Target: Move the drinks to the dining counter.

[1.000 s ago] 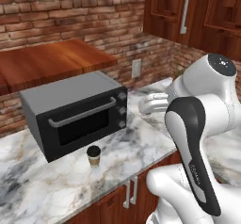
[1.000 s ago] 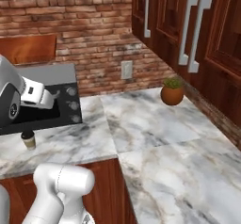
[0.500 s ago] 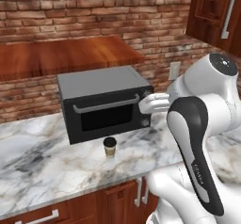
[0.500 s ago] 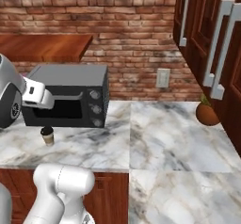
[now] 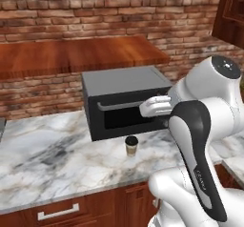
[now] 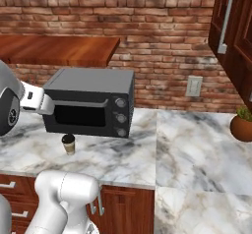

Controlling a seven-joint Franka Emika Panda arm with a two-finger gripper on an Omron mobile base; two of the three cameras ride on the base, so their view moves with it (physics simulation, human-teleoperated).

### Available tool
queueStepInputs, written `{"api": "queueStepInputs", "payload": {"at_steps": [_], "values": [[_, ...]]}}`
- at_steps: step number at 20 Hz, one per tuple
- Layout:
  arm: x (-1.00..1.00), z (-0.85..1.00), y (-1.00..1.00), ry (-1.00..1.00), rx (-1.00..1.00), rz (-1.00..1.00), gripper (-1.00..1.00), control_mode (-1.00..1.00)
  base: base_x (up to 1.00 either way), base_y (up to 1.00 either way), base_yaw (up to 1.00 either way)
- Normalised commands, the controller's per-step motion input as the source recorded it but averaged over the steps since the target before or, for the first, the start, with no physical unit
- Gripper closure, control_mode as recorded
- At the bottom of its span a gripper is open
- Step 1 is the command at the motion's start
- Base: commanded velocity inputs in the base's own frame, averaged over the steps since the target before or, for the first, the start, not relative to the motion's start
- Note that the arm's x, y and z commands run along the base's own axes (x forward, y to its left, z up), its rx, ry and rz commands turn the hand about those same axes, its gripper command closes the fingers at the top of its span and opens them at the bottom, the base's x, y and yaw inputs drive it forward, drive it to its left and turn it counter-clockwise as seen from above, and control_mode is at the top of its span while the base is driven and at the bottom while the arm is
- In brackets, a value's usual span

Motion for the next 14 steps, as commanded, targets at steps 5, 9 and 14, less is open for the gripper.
{"api": "queueStepInputs", "payload": {"at_steps": [5, 9, 14], "values": [[0.0, 0.0, 0.0, 0.0, 0.0, 0.0, -1.0, 1.0, 0.31, -0.52, 0.19], [0.0, 0.0, 0.0, 0.0, 0.0, 0.0, -1.0, 1.0, 0.19, -0.62, 0.0], [0.0, 0.0, 0.0, 0.0, 0.0, 0.0, -1.0, 1.0, 0.36, 0.09, -0.08]]}}
